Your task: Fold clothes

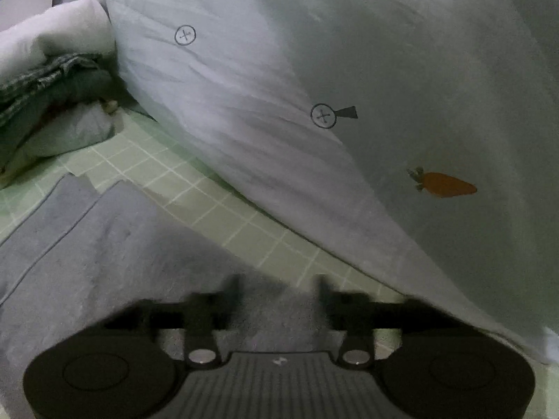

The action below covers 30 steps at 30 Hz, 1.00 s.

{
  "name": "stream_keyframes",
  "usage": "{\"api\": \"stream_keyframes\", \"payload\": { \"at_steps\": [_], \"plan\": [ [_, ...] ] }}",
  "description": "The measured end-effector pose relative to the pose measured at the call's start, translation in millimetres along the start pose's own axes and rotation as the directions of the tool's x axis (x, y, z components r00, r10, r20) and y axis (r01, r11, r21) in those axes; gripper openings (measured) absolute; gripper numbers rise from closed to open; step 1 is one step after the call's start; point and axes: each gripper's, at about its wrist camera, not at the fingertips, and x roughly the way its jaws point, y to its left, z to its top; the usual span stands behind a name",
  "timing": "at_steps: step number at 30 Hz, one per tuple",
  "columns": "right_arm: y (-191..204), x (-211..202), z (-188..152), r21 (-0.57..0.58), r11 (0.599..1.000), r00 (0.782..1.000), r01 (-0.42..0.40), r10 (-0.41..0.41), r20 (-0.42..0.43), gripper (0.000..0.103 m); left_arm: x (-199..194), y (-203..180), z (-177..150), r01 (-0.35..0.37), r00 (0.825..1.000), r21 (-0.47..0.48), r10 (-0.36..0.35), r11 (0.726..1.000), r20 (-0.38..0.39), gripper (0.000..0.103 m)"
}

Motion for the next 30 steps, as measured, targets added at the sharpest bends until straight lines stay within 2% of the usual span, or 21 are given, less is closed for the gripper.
{"api": "stream_keyframes", "payload": {
  "at_steps": [2,4,7,10,14,17,19,21,25,26,30],
  "plan": [
    [-6.4,-9.8,-0.1,-0.048,0.999,1.0,0.02,-0.019,0.014,0.052,-3.3,0.6,-8.1,0.01,0.999,0.012,-0.009,1.0,-0.033,0.074],
    [-19.0,-20.1,-2.6,-0.075,0.996,0.998,0.057,-0.057,0.01,0.057,-7.2,-0.2,-20.1,0.01,0.996,0.028,-0.008,1.0,-0.086,0.076],
    [-45.2,-37.2,-11.7,-0.072,0.989,0.991,0.129,-0.13,-0.006,0.059,-15.9,-3.3,-41.5,0.027,0.984,0.06,-0.016,0.998,-0.175,0.077],
    [-71.7,-60.2,-18.3,-0.059,0.977,0.978,0.207,-0.207,-0.003,0.059,-28.0,-13.3,-64.0,0.061,0.969,0.121,-0.03,0.991,-0.247,0.077],
    [-103.1,-100.3,-22.0,-0.062,0.948,0.949,0.313,-0.31,0.049,0.06,-47.4,-34.2,-86.2,0.113,0.955,0.221,-0.045,0.969,-0.294,0.08],
    [-122.6,-121.5,-14.8,-0.105,0.909,0.913,0.402,-0.391,0.115,0.062,-63.3,-50.3,-92.8,0.152,0.952,0.253,-0.072,0.955,-0.298,0.08],
    [-136.7,-129.9,-7.9,-0.148,0.876,0.885,0.459,-0.438,0.156,0.069,-73.8,-61.3,-94.9,0.172,0.955,0.284,-0.088,0.943,-0.285,0.08],
    [-149.3,-133.4,-2.1,-0.197,0.847,0.868,0.493,-0.465,0.173,0.076,-83.2,-73.9,-96.7,0.179,0.959,0.321,-0.093,0.93,-0.267,0.08],
    [-169.5,-137.2,0.1,-0.277,0.794,0.841,0.542,-0.508,0.189,0.079,-99.9,-88.1,-105.4,0.181,0.963,0.354,-0.092,0.918,-0.254,0.08],
    [-174.4,-136.4,-0.6,-0.286,0.787,0.838,0.546,-0.513,0.187,0.08,-104.8,-90.4,-108.2,0.179,0.964,0.357,-0.091,0.917,-0.252,0.08],
    [-195.4,-130.1,0.2,-0.256,0.832,0.87,0.492,-0.476,0.125,0.083,-121.6,-92.5,-121.1,0.167,0.966,0.369,-0.077,0.914,-0.247,0.08]
  ]
}}
